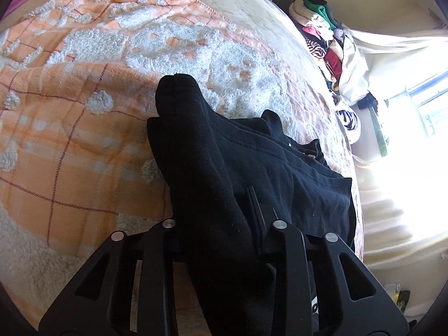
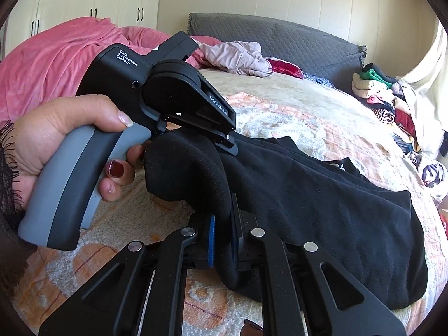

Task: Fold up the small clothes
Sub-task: 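Grasp the sweatshirt side edge with both grippers and lift it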

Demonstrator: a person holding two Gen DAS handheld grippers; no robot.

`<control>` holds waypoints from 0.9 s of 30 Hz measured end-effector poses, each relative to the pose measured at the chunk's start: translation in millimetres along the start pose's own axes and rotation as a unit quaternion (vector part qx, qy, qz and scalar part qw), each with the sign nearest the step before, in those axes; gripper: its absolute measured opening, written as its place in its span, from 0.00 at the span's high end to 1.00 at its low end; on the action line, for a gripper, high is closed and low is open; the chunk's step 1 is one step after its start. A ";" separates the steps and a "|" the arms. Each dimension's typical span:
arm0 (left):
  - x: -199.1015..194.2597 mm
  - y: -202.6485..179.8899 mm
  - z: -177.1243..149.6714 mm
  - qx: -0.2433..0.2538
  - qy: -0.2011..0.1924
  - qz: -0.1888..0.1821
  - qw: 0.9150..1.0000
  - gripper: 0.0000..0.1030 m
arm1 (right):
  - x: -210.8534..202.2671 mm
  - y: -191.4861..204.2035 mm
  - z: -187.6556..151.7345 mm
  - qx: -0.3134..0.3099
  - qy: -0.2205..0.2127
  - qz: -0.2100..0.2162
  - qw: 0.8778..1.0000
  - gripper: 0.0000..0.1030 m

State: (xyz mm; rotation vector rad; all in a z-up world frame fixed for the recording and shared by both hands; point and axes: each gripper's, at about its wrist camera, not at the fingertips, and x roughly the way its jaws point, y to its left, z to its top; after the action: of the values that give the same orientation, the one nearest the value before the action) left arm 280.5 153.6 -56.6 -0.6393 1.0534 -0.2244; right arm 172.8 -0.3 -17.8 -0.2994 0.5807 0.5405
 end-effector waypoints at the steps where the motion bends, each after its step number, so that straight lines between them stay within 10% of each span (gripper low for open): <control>1: -2.8 -3.8 0.0 0.002 -0.002 -0.004 1.000 0.86 | -3.3 -1.0 0.0 0.002 -0.005 -0.002 1.000 0.93; 27: -15.6 -190.5 -22.5 0.129 -0.035 -0.006 0.991 0.88 | -106.5 -88.5 -19.4 0.122 -0.083 -0.071 0.987 0.94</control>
State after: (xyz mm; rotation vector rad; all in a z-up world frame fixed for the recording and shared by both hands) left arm 277.2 0.1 59.5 -0.4167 0.9346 -0.3415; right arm 138.9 -123.1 39.8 -0.0617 0.4549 0.3481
